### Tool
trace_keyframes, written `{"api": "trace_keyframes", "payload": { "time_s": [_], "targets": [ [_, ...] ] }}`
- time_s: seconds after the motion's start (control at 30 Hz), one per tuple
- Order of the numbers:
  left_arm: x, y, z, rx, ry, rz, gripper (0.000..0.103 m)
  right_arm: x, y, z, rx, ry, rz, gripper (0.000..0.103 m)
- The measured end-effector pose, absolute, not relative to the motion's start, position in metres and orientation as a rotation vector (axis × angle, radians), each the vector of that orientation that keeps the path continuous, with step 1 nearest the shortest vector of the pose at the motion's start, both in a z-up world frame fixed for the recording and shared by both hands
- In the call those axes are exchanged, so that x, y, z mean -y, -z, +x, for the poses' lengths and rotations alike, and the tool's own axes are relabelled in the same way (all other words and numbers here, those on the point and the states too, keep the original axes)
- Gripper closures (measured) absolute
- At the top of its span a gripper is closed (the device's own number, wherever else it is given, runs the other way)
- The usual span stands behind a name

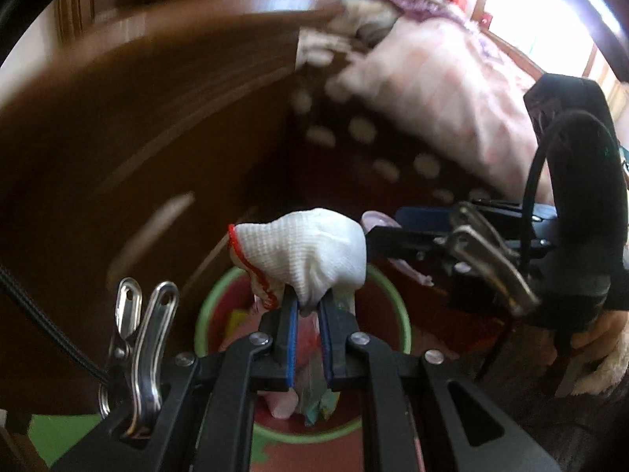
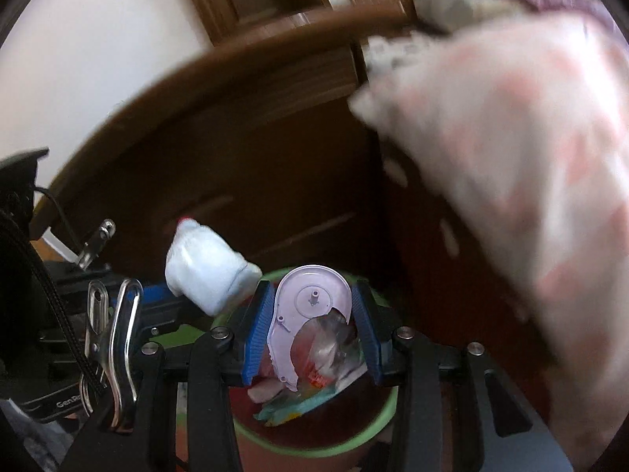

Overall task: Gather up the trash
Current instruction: 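Lower glove and hook into the red bin and open both grippers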

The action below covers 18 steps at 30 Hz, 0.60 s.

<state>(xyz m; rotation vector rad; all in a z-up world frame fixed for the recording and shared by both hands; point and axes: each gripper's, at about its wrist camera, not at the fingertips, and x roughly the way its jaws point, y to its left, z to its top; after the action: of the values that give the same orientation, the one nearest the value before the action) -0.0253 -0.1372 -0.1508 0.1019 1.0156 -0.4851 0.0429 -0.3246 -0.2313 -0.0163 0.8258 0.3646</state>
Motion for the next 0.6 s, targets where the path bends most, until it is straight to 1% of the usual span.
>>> {"api": "trace_keyframes", "payload": {
  "time_s": [0.17, 0.37, 0.6],
  "targets": [
    [0.137, 0.179, -0.028, -1.08, 0.474, 0.131, 0.093, 0.325, 0.267, 0.049, -0.934, -0.386, -0.039, 0.062],
    [0.144, 0.197, -0.034, -1.123, 0.488, 0.165, 0.093, 0.303, 0.308, 0.043, -1.056, -0.437, -0.175, 0.062],
    [0.147, 0.213, -0.032, -1.15, 0.479, 0.185, 0.093, 0.31, 0.326, 0.052, -1.104, -0.417, -0.179, 0.062]
  ]
}}
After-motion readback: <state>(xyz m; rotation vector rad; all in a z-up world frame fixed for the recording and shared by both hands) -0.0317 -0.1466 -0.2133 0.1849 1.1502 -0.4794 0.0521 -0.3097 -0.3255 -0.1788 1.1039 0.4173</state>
